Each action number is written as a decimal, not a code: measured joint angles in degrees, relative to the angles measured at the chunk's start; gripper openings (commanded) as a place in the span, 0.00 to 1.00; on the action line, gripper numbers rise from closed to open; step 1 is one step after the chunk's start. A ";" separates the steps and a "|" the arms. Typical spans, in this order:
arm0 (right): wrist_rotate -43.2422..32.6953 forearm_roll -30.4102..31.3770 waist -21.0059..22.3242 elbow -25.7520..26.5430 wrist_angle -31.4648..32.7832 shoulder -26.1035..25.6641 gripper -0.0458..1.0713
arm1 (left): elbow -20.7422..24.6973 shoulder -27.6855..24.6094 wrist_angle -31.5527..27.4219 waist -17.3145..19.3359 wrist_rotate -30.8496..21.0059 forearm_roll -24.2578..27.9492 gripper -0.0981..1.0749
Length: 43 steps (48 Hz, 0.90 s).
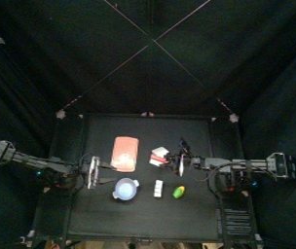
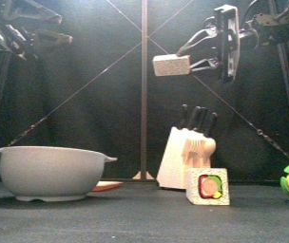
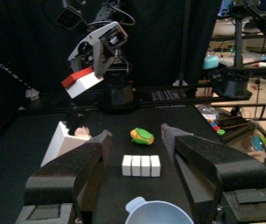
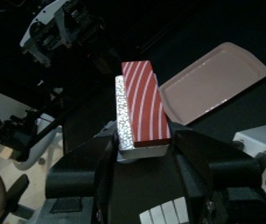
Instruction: Put salmon sushi right of knife holder
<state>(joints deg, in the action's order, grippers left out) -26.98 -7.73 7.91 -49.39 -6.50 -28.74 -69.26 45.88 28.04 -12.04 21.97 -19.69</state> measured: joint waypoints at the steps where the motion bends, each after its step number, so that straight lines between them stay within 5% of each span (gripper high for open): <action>1: 0.09 -0.09 0.00 0.00 0.35 0.00 0.66 | 0.00 0.00 0.00 0.00 0.09 0.09 0.83; 18: -0.09 -7.65 0.88 2.99 11.78 -2.46 0.66 | -0.09 0.00 0.00 0.00 -0.09 3.43 0.83; 30: -2.20 -10.90 6.86 8.88 24.79 -3.16 0.66 | -0.09 0.09 0.00 1.49 -0.18 3.43 0.83; 43: -14.77 -1.85 14.06 15.47 45.18 -3.25 0.66 | -0.88 0.09 0.00 3.25 -0.26 3.16 0.83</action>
<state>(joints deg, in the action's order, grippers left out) -41.75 -9.58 21.97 -33.93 38.67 -31.99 -70.14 45.97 28.04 -8.79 21.71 -16.52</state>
